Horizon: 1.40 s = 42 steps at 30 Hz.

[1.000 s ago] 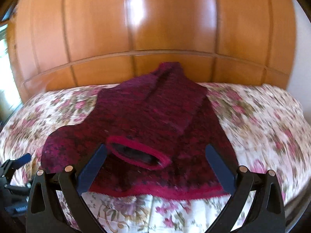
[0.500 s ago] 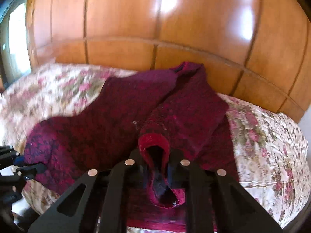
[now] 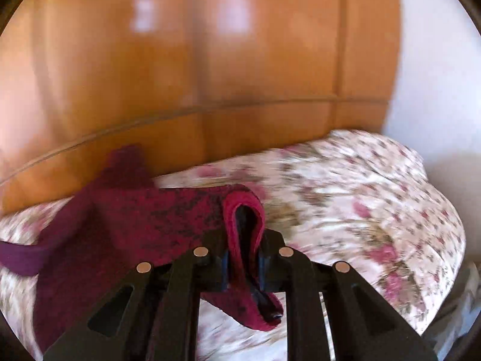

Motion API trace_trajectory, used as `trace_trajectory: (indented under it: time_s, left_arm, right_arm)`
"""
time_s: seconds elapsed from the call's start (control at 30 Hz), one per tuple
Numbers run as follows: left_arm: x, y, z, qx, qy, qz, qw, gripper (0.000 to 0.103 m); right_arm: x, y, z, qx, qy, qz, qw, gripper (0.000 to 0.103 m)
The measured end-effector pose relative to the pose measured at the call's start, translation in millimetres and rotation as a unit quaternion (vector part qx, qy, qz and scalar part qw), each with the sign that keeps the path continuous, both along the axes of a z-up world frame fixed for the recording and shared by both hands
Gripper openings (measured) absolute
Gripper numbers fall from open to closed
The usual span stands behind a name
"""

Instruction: Fold small clothes

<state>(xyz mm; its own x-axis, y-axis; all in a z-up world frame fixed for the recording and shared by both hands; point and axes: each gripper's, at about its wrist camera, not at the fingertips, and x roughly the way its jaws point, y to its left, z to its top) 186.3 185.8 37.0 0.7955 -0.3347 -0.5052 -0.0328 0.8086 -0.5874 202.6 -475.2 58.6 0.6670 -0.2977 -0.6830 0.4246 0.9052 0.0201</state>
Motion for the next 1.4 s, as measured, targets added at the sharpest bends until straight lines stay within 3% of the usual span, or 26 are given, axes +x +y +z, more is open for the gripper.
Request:
trace_trajectory:
  time_s: [0.2,0.27,0.37,0.4,0.43,0.5,0.63,0.73,0.87,0.97,1.07,1.1,1.17,1.23,1.27,1.3,1.33,1.4]
  left_arm:
    - [73,42,-12,0.014,0.050,0.089,0.9947,0.015]
    - [93,57,-17,0.017,0.074,0.121,0.9898,0.021]
    - [103,76,-21,0.011,0.093,0.157,0.9831,0.056]
    - [103,84,-25,0.014,0.089,0.170,0.9813,0.078]
    - [99,88,-26,0.015,0.079,0.183,0.9798,0.088]
    - [84,93,-24,0.006,0.068,0.192,0.9790,0.088]
    - [58,78,-42,0.000,0.075,0.136,0.9878,0.088]
    - [26,41,-73,-0.025,0.090,0.038,0.9949,0.088]
    - [-24,-19,-132,-0.099,0.139,-0.076,0.9824,0.088]
    - [-49,-49,-154,-0.138,0.134,-0.111,0.9750,0.088]
    - [-57,-70,-155,-0.160,0.112,-0.120,0.9732,0.088]
    - [-57,-77,-156,-0.168,0.111,-0.121,0.9720,0.088]
    - [-54,-95,-155,-0.161,0.108,-0.132,0.9721,0.077]
    - [-49,-108,-152,-0.149,0.116,-0.154,0.9700,0.042]
    - [-44,-118,-155,-0.135,0.125,-0.162,0.9694,0.032]
    - [-42,-122,-154,-0.124,0.128,-0.167,0.9696,0.023]
    - [-43,-125,-150,-0.116,0.133,-0.166,0.9702,0.018]
    - [-43,-121,-136,-0.118,0.130,-0.162,0.9711,0.015]
  right_arm:
    - [30,-75,-21,-0.006,0.038,-0.101,0.994,0.012]
    - [37,-93,-28,-0.004,0.046,-0.120,0.992,0.013]
    - [40,-103,-37,-0.011,0.057,-0.132,0.990,0.034]
    - [37,-103,-39,-0.014,0.055,-0.129,0.990,0.050]
    - [35,-102,-39,-0.014,0.051,-0.126,0.991,0.071]
    - [23,-93,-38,-0.024,0.044,-0.118,0.992,0.077]
    - [-6,-65,-46,0.021,0.036,-0.058,0.997,0.084]
    - [-31,-31,-62,0.091,0.053,0.016,0.994,0.084]
    - [-65,19,-98,0.214,0.095,0.104,0.967,0.084]
    - [-84,46,-113,0.249,0.116,0.136,0.952,0.079]
    - [-94,60,-122,0.267,0.125,0.155,0.943,0.073]
    - [-97,66,-123,0.265,0.125,0.158,0.943,0.072]
    - [-97,71,-124,0.266,0.124,0.162,0.942,0.064]
    - [-94,77,-125,0.259,0.127,0.173,0.942,0.050]
    - [-92,81,-123,0.256,0.129,0.181,0.941,0.045]
    - [-92,82,-122,0.254,0.130,0.186,0.940,0.033]
    - [-92,87,-118,0.247,0.132,0.193,0.941,0.026]
    - [-97,97,-103,0.226,0.123,0.209,0.943,0.022]
